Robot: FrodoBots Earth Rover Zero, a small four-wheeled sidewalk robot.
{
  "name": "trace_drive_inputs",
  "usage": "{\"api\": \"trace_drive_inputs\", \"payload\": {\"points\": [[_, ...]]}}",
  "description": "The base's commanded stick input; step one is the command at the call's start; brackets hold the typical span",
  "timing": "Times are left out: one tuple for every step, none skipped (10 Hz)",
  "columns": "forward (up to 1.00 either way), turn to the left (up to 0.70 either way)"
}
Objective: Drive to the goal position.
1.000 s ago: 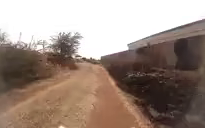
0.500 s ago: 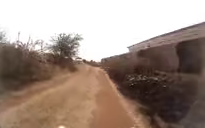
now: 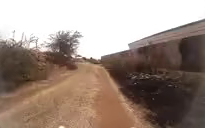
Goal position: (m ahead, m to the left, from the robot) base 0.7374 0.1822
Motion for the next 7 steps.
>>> {"api": "trace_drive_inputs", "payload": {"points": [[0.50, 0.00], [0.50, 0.00], [0.50, 0.00], [0.50, 0.00], [0.50, 0.00], [0.50, 0.00], [0.38, 0.00]]}}
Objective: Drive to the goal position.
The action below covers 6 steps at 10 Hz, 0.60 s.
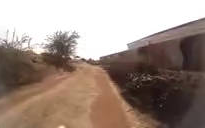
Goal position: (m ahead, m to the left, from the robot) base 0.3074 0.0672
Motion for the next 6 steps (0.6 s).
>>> {"api": "trace_drive_inputs", "payload": {"points": [[0.22, 0.00], [0.05, 0.00], [0.00, 0.00], [0.00, 0.00], [0.00, 0.00], [0.00, 0.00]]}}
